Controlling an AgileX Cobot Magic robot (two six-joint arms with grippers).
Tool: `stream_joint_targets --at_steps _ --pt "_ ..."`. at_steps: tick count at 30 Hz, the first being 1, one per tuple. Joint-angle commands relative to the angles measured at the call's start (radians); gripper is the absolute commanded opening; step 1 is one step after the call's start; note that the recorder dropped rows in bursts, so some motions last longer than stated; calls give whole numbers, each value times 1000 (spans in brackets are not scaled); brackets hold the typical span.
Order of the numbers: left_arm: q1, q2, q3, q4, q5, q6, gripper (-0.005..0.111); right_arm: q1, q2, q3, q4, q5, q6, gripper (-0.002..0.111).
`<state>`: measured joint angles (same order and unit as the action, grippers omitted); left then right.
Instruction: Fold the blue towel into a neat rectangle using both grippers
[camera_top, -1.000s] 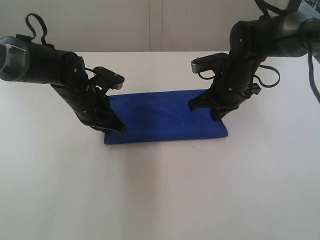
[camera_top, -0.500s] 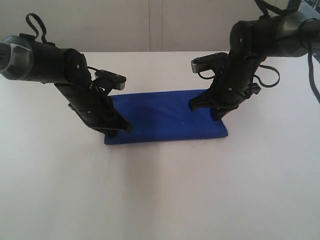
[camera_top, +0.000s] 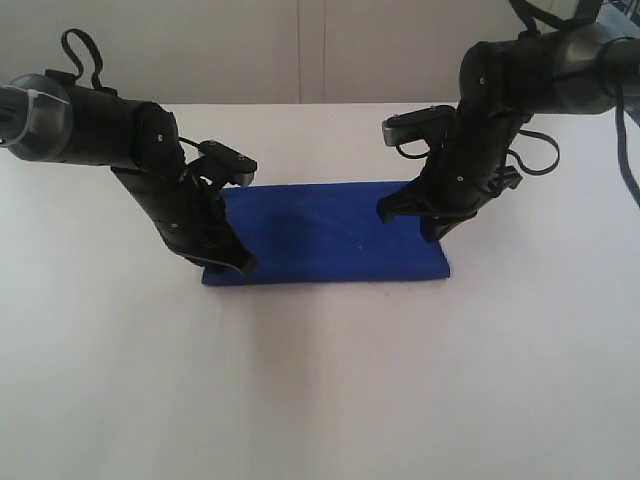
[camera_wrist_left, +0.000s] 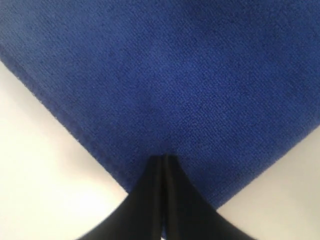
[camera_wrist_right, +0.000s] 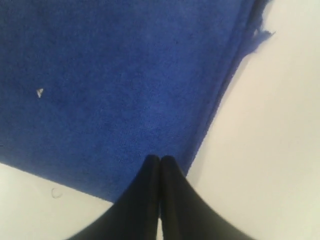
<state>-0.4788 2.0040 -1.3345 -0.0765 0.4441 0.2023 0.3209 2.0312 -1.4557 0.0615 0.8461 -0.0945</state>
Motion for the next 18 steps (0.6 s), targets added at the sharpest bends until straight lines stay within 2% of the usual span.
stream_joint_targets --at_steps 1,5,13,18 --pt "-2 15 8 40 18 7 0 -4 -1 3 -5 -5 7 0" --pt "-2 15 8 31 18 3 0 -4 -1 3 6 -7 14 0" --pt "-2 15 8 30 18 -4 0 -2 6 3 231 -50 -42 0" --pt "-2 15 8 30 18 -13 0 -2 42 3 233 -60 -42 0"
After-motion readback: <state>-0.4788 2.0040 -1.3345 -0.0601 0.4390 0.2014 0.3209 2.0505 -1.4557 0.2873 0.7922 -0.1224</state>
